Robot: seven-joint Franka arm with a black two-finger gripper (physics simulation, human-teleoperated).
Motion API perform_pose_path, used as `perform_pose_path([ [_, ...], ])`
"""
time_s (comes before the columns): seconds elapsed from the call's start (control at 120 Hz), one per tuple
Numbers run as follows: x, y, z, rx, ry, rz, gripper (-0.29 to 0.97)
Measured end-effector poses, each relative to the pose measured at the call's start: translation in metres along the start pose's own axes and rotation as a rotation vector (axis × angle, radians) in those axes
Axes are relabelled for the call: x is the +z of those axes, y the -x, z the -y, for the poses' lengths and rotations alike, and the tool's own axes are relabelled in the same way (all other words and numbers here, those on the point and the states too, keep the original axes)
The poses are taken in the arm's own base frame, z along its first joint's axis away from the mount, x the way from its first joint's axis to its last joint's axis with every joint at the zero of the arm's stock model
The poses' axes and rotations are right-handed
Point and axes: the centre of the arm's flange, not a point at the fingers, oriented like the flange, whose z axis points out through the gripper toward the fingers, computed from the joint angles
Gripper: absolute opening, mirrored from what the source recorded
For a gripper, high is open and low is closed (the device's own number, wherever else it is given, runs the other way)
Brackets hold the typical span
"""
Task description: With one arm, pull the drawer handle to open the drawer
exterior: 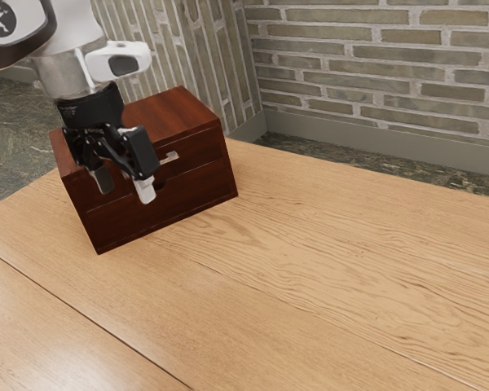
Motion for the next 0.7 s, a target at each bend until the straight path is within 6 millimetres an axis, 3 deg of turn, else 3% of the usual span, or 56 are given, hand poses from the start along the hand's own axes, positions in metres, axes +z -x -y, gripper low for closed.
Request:
perform_pose_path([
  [0.15, -0.005, -0.011, -0.005, 0.012, -0.007, -0.076, 0.64],
  [0.308, 0.007, -0.031, 0.008, -0.014, -0.034, -0.076, 0.65],
  [0.392, 0.001, -0.037, 0.010, -0.019, -0.047, -0.095, 0.65],
  [0.533, 0.023, -0.086, 0.030, -0.079, -0.159, -0.067, 0.65],
  [0.633, 0.042, -0.108, 0.015, -0.056, -0.320, -0.039, 0.65],
  [0.7, 0.056, -0.130, 0.017, -0.064, -0.417, -0.027, 0.65],
])
